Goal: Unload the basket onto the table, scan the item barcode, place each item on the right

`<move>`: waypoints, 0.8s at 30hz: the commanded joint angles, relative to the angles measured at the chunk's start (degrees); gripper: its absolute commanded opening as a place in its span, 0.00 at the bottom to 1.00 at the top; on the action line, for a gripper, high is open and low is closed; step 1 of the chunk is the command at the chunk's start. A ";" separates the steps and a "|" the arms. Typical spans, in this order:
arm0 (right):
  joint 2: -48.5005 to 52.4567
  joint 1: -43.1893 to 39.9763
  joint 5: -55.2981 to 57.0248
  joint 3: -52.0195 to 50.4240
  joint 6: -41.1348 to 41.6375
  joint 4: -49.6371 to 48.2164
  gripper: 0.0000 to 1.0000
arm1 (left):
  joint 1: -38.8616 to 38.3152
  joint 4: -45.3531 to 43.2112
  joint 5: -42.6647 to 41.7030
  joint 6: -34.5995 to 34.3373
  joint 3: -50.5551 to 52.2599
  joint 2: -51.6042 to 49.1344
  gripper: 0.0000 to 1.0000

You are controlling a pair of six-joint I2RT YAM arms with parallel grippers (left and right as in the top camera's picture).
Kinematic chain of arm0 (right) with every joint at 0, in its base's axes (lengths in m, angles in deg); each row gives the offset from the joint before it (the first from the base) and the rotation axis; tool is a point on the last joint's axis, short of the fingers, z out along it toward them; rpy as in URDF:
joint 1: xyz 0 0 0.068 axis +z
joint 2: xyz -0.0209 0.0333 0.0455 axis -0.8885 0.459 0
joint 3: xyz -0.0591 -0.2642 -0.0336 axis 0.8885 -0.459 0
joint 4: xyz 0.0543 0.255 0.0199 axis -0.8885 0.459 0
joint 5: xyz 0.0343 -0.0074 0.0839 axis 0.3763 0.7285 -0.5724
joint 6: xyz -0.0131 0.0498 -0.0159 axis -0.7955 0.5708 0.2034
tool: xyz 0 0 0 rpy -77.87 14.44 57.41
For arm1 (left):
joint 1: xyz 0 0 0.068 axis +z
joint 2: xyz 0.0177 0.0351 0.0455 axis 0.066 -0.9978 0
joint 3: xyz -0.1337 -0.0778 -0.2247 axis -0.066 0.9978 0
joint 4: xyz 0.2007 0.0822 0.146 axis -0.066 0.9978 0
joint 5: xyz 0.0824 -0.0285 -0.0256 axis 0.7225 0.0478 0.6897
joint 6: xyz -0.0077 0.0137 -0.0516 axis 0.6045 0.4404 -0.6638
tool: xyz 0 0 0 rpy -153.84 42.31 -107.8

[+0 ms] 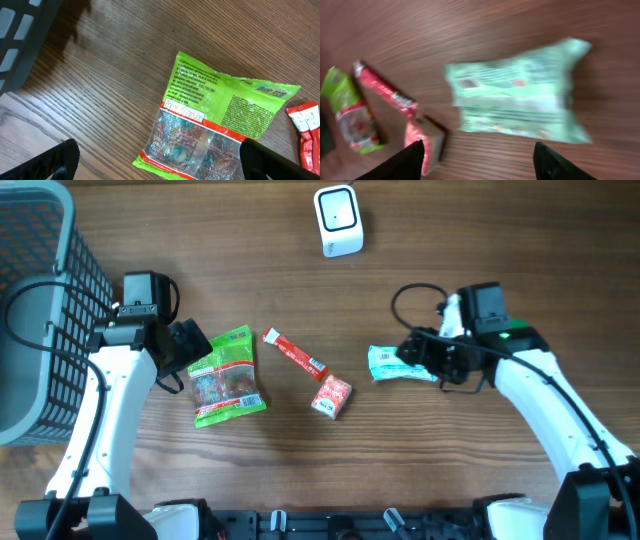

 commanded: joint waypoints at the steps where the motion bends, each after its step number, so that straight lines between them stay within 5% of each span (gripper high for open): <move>1: 1.68 -3.98 2.47 0.17 -1.22 2.21 0.75 | 0.26 0.02 -0.11 0.46 -0.79 0.20 1.00; 8: 8.20 -5.40 2.43 -2.16 -2.75 -3.74 0.75 | 0.26 0.02 -0.11 0.46 -0.81 0.20 1.00; 24: 11.80 -5.33 1.03 -5.51 -2.49 -9.90 0.52 | 0.24 0.02 -0.11 0.46 -0.79 0.20 1.00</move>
